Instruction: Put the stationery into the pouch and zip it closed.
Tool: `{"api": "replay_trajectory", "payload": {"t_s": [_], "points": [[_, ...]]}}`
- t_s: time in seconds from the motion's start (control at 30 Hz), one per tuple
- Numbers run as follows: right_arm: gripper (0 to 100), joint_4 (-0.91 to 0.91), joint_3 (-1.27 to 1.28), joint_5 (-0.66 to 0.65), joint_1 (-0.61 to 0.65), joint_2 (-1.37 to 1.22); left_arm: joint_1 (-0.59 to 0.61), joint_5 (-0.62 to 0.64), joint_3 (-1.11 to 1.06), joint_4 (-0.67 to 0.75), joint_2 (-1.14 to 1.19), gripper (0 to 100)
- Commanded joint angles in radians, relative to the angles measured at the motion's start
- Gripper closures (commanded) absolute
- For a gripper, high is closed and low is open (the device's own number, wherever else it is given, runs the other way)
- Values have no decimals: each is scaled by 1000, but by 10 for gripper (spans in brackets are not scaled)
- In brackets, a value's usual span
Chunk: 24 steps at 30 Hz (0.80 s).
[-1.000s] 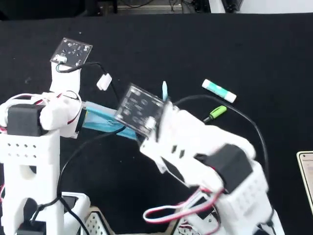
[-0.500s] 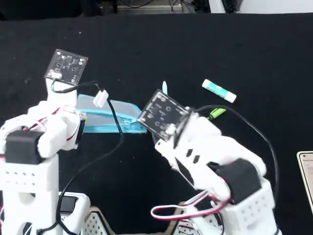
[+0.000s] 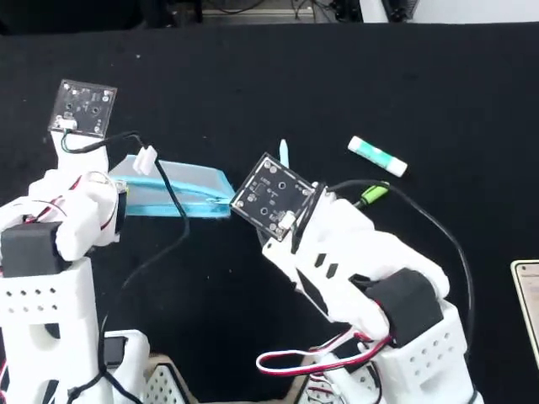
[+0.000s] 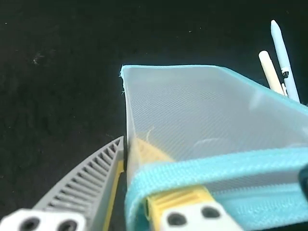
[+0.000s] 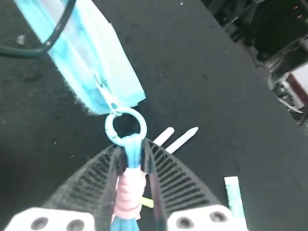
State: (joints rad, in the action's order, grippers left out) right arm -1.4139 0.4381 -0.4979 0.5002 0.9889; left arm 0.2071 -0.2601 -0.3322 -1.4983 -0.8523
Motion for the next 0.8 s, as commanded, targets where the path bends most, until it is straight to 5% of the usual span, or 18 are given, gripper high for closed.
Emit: {"api": "replay_trajectory", "payload": {"t_s": [0.0, 0.53, 0.77], "points": [[988, -9, 1, -6, -35, 10, 59, 8, 5, 18, -15, 971], [987, -37, 33, 3, -34, 15, 58, 8, 4, 17, -15, 971], [905, -68, -5, 176, -34, 16, 58, 8, -53, 25, -15, 971]]}}
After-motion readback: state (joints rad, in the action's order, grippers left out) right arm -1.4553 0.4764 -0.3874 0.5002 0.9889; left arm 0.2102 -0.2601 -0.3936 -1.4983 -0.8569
